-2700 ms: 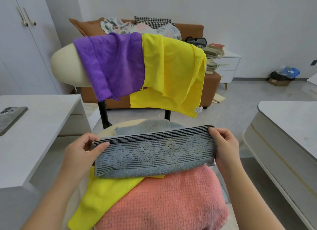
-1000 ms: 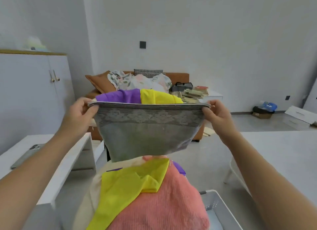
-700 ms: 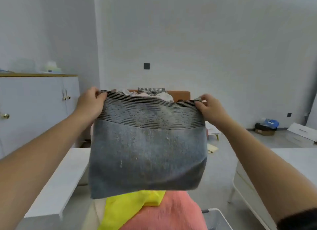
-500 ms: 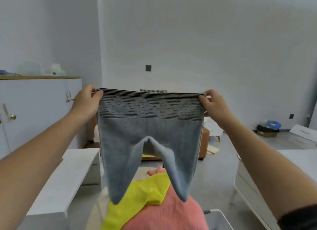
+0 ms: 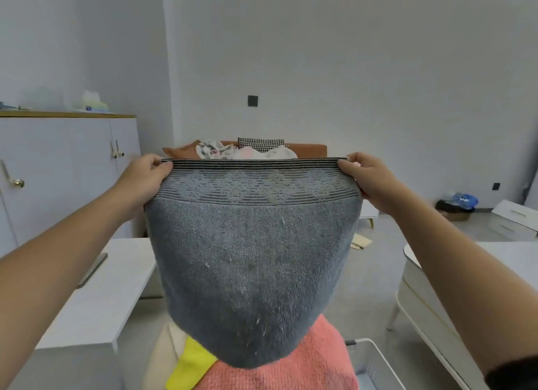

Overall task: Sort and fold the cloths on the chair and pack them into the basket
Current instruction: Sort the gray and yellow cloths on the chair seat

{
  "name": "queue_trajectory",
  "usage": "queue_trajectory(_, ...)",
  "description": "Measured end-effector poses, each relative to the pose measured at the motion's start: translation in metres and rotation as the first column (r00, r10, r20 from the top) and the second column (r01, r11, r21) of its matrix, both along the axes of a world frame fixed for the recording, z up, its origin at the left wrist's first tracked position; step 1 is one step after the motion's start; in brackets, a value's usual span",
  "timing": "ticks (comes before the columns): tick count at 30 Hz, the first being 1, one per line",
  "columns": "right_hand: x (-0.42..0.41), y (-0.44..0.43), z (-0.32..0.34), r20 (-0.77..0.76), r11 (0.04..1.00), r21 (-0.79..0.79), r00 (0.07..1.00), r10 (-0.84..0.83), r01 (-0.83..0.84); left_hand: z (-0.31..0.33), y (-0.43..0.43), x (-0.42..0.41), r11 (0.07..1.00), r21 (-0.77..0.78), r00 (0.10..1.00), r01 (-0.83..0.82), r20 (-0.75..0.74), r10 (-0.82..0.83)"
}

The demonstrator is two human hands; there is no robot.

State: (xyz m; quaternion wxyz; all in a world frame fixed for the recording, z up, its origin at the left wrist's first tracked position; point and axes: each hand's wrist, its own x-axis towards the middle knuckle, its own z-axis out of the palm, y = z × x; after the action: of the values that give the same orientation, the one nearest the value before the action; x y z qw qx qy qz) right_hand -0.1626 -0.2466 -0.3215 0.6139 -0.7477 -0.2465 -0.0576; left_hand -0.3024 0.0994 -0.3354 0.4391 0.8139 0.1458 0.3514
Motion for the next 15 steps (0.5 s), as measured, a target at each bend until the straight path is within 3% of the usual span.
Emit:
queue_trajectory(3, 0.032, 0.015, -0.026, 0.014, 0.977, -0.185, 0.994, -0.11, 0.111, -0.021, 0.007, 0.029, 0.999, 0.014, 0.996, -0.037, -0.086, 0.038)
queue_trajectory(6, 0.071, 0.037, -0.062, 0.12, 0.88, -0.399, 0.966, -0.228, 0.257, -0.047, 0.013, 0.065, 0.992, 0.093, 0.972, -0.089, -0.211, 0.107)
queue_trajectory(12, 0.118, 0.057, -0.125, 0.126, 0.823, -0.487, 0.956, -0.264, 0.291, -0.102, 0.038, 0.107, 0.968, 0.233, 0.929, -0.091, -0.33, 0.167)
queue_trajectory(15, 0.115, 0.051, -0.153, 0.126, 0.842, -0.472, 0.966, -0.227, 0.259, -0.131, 0.038, 0.094, 0.961, 0.261, 0.927, -0.091, -0.33, 0.178)
